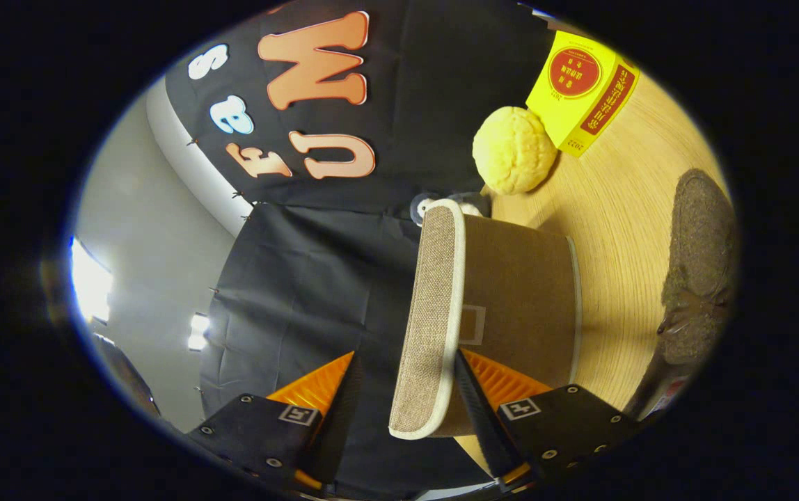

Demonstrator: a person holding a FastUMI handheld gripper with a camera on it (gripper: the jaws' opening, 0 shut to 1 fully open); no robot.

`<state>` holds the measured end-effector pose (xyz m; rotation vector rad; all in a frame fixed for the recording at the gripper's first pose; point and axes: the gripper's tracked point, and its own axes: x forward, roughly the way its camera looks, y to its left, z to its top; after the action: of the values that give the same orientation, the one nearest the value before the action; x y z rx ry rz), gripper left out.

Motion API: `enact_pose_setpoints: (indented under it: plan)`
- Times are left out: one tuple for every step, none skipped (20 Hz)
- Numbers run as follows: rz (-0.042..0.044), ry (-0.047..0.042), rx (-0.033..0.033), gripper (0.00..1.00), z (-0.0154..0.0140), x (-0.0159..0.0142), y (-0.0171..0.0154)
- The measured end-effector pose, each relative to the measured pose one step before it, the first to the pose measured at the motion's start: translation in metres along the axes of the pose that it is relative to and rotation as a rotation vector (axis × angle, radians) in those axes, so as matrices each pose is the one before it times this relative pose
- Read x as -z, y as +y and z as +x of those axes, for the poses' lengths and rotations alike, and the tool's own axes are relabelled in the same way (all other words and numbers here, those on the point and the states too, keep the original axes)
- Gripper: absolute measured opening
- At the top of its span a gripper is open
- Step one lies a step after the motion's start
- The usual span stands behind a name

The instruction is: Open the storage box then place both shoes into the box .Put the left shoe in first, then the right shoe, with the right side of both shoes facing outward in a uniform manner.

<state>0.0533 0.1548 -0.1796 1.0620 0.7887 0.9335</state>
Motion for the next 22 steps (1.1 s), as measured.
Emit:
enact_pose_setpoints:
  plan:
    - [-0.0124,0.0011,0.00523,0.73,0.0024,0.00159,-0.0001]
    - [-0.0072,-0.00323,0.00403,0.61,0.00008,0.00183,0.00113]
    - [-0.01053,-0.00901,0.00924,0.5,0.00003,-0.00009,0.00015]
    - [-0.00966,-0.01497,0.01033,0.3,0.00223,-0.00244,0.00132]
    - [0.00056,-0.01388,0.00314,0.2,0.00064,-0.00124,0.00156]
    - [0.00194,-0.01208,-0.0042,0.06,-0.00037,-0.00138,0.00507]
    - [-0.00453,-0.01615,0.00019,0.05,-0.00028,-0.00197,0.00584]
    - [-0.00758,-0.01112,0.00107,0.03,0.00096,-0.00067,0.00436]
    - [-0.00202,-0.00711,-0.0011,0.03,0.0015,0.00038,0.0053]
    - [-0.00253,-0.00621,0.00463,0.03,0.00059,-0.00002,0.00411]
    - [-0.0075,-0.00803,0.00647,0.03,0.0014,0.00044,0.00483]
    - [-0.00641,-0.00799,0.00698,0.03,0.00166,-0.00013,0.00394]
    - [-0.00501,-0.00901,0.00083,0.03,0.00146,-0.00052,0.00746]
    - [-0.00735,-0.00943,0.00155,0.03,0.00311,-0.00083,0.00596]
    - [-0.01056,-0.00903,0.00579,0.03,0.00233,0.00012,0.00729]
    - [-0.01225,-0.0074,0.00276,0.03,0.00356,-0.00056,0.00727]
    - [-0.01158,-0.00558,0.00377,0.03,0.00362,-0.00025,0.00773]
    - [-0.01146,-0.00712,0.00499,0.03,0.00393,-0.00042,0.00728]
    - [-0.01352,-0.00656,0.00251,0.03,0.00395,-0.0001,0.00853]
    - [-0.01341,-0.00716,0.0033,0.03,0.00607,-0.00015,0.00866]
    - [-0.01328,-0.00526,0.00282,0.03,0.00664,0.00085,0.00896]
    - [-0.01239,-0.00317,0.00217,0.03,0.00753,0.00079,0.00799]
